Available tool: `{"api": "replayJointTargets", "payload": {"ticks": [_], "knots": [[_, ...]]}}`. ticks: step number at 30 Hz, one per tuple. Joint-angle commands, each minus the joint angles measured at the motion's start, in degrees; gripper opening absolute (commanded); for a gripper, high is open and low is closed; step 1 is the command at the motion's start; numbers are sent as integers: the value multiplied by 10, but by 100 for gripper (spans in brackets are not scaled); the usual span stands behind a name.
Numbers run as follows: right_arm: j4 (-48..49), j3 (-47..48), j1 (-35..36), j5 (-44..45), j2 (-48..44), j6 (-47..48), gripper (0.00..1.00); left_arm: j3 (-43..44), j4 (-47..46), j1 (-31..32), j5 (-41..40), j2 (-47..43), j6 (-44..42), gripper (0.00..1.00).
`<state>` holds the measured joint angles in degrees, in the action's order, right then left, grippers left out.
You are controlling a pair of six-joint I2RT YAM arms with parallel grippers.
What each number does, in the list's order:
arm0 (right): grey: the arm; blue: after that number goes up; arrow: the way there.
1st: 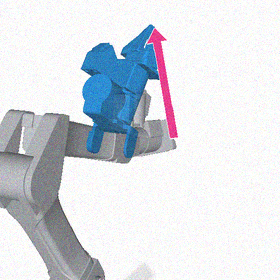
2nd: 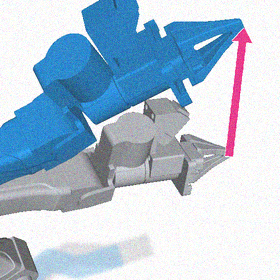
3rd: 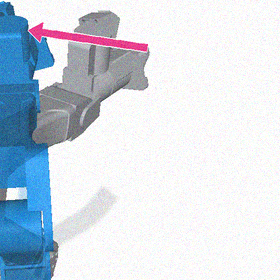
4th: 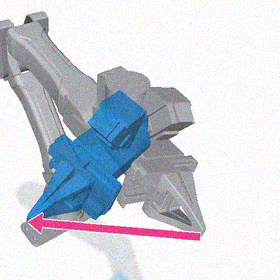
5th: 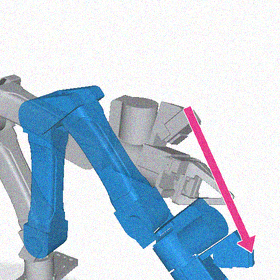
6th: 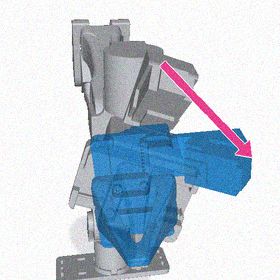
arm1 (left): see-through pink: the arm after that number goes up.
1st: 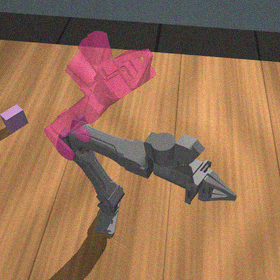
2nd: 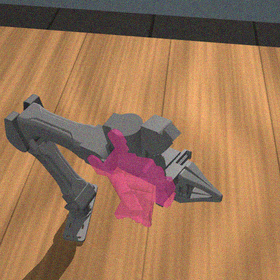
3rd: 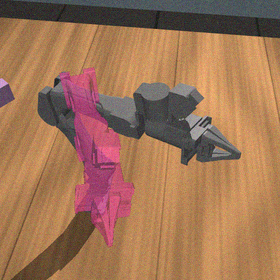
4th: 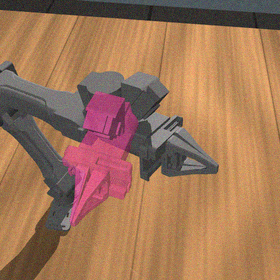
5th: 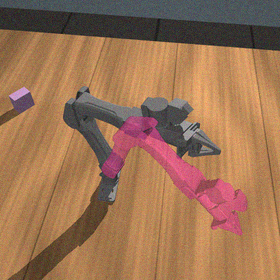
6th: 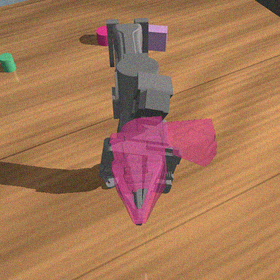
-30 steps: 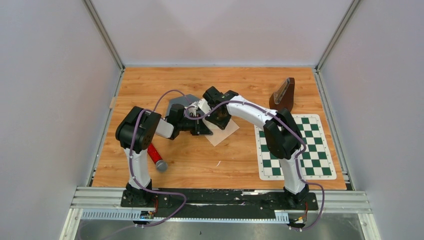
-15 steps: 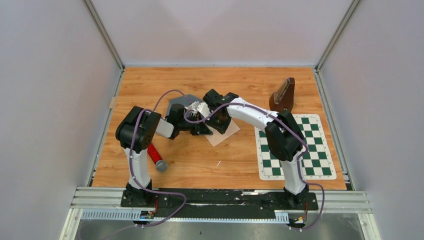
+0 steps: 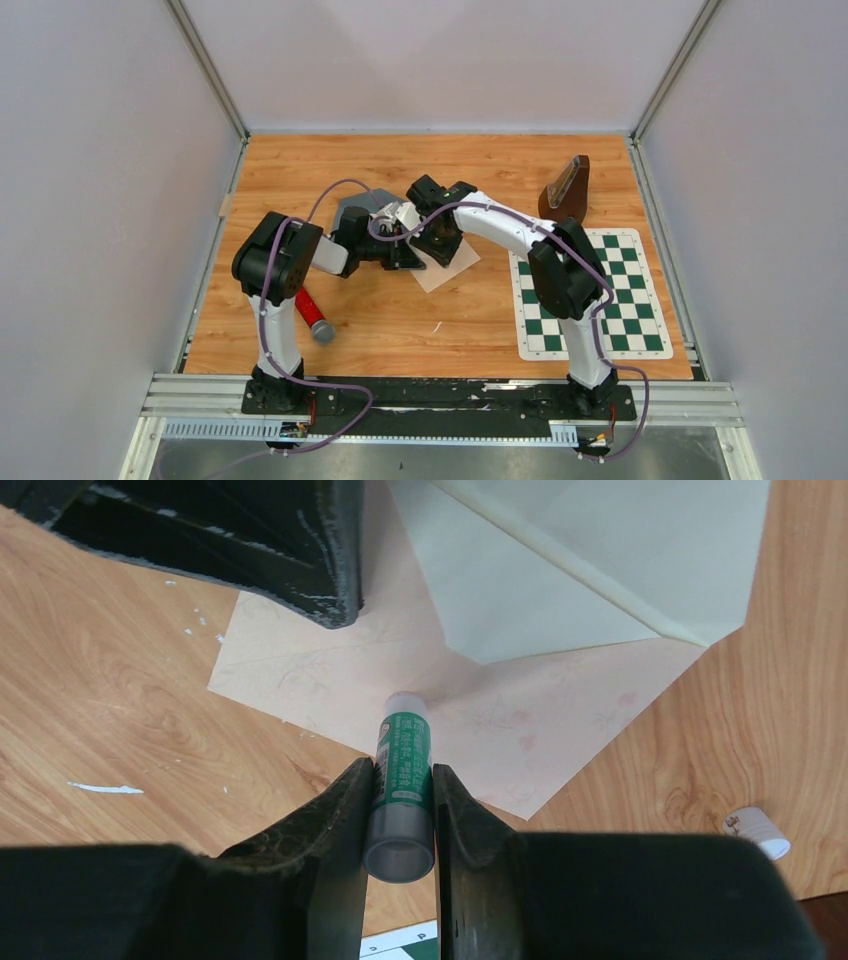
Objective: Place the letter into the envelope and seal it
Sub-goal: Paint the envelope at the center of the board.
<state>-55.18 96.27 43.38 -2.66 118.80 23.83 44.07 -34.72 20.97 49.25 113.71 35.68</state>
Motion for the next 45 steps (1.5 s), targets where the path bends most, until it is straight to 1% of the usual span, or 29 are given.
{"api": "replayJointTargets", "payload": {"ticks": [1,4,5,8,14,17,18,22,28,33,35,43,45], "knots": [[-7,17,-24,26,42,3,0,10,26,-2,-29,22,-19,0],[-7,20,-26,26,47,4,0,12,27,-2,-29,22,-19,0],[-6,20,-26,44,47,4,0,12,27,-2,-29,22,-19,0],[-4,16,-26,58,49,5,0,13,29,-2,-28,21,-21,0],[-3,12,-33,64,49,8,0,14,32,-2,-29,20,-23,0],[-12,10,-32,41,43,5,0,15,34,-2,-29,20,-23,0],[-19,7,-29,19,40,5,0,16,36,-2,-31,19,-24,0],[-35,-22,-10,-15,22,5,0,16,46,-2,-38,17,-30,0],[-39,-47,12,-32,3,-2,0,16,46,-2,-38,17,-29,0],[-38,-31,14,-42,11,-8,0,13,48,-2,-39,15,-33,0],[-35,-17,14,-38,20,-9,0,12,51,-2,-38,14,-36,0],[5,18,-1,49,56,-11,0,13,60,-2,-37,11,-43,0],[7,29,-8,54,64,-10,0,14,59,-2,-36,12,-44,0]]}}
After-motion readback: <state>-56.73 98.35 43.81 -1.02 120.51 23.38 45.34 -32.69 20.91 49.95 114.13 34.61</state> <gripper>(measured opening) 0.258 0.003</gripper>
